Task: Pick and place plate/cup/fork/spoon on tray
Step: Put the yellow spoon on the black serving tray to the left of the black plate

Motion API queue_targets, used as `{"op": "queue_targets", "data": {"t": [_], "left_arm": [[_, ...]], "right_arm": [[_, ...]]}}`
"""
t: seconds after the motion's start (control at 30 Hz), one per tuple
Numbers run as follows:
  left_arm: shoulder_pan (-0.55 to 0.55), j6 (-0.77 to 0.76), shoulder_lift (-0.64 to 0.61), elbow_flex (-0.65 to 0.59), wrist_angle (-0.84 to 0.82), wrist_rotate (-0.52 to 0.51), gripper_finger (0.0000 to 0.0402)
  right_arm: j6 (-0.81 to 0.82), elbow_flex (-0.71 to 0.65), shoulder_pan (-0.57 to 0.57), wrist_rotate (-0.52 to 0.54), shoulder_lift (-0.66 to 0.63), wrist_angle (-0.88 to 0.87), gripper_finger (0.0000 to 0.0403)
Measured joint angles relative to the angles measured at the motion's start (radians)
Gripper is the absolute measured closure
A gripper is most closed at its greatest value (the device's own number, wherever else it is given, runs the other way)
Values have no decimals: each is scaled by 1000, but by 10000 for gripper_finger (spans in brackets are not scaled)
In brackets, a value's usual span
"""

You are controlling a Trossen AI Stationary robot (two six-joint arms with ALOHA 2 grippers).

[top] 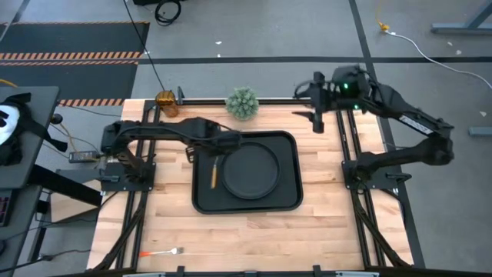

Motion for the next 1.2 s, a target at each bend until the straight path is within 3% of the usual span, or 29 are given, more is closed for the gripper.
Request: {"op": "queue_targets", "data": {"t": [0.17,0.4,0.63,0.87,1.2], "left_arm": [[29,40,61,31,-169,127,398],[66,35,62,-71,-19,149,393],[107,-61,62,-270,45,231,394],[184,-31,62,-366,249,209,384],[244,-5,62,-497,329,161,375]], "right_arm": [[5,-70,71,68,-46,15,165],[29,-73,105,92,-10,-45,165],[31,-73,145,84,23,-41,165],[29,-73,172,83,71,-23,165],[27,-72,207,56,87,-26,164]]}}
